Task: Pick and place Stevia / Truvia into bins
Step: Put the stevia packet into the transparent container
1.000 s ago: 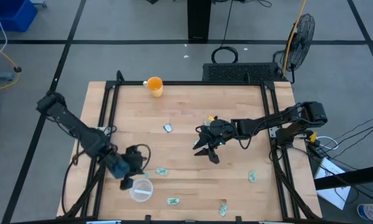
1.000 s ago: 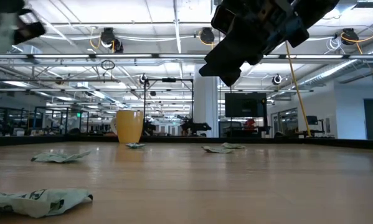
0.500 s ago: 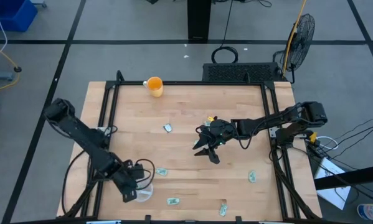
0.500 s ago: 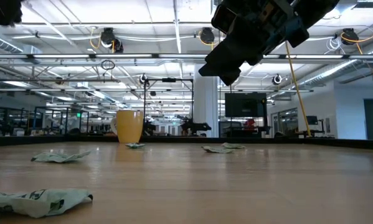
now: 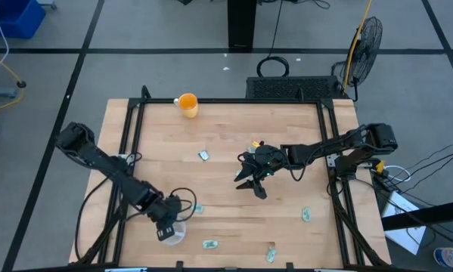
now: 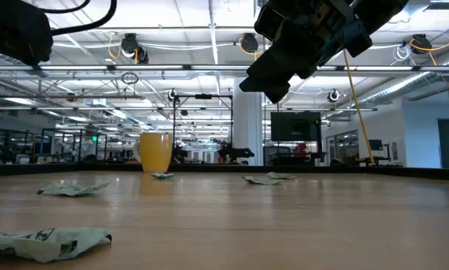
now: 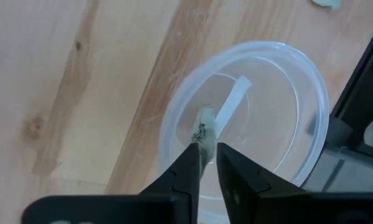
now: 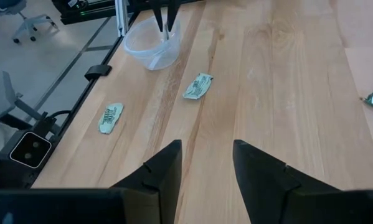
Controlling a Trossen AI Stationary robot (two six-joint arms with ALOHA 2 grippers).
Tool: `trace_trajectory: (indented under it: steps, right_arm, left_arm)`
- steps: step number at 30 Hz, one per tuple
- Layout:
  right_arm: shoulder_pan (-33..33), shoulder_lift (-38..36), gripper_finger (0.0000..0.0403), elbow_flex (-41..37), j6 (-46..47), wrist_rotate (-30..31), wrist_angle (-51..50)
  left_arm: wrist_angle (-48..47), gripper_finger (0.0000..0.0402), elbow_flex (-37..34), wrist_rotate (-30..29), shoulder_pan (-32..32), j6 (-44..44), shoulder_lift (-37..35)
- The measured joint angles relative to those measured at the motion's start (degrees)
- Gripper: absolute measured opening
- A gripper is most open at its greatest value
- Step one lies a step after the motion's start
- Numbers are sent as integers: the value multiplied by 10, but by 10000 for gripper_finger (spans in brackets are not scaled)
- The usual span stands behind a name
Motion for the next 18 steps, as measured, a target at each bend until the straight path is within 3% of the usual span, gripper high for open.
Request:
trace_trajectory:
  steps: [5, 11, 18]
  right_arm:
    - [0, 0, 135, 0, -2, 0, 0]
    - [0, 0, 134, 0, -4, 0, 0]
    - [0, 0, 134, 0, -4, 0, 0]
  left_arm:
    - [15, 83, 0, 22, 5, 8, 0]
    - [111, 85, 0, 95, 10, 45, 0]
    - [132, 85, 0, 100, 25, 44, 0]
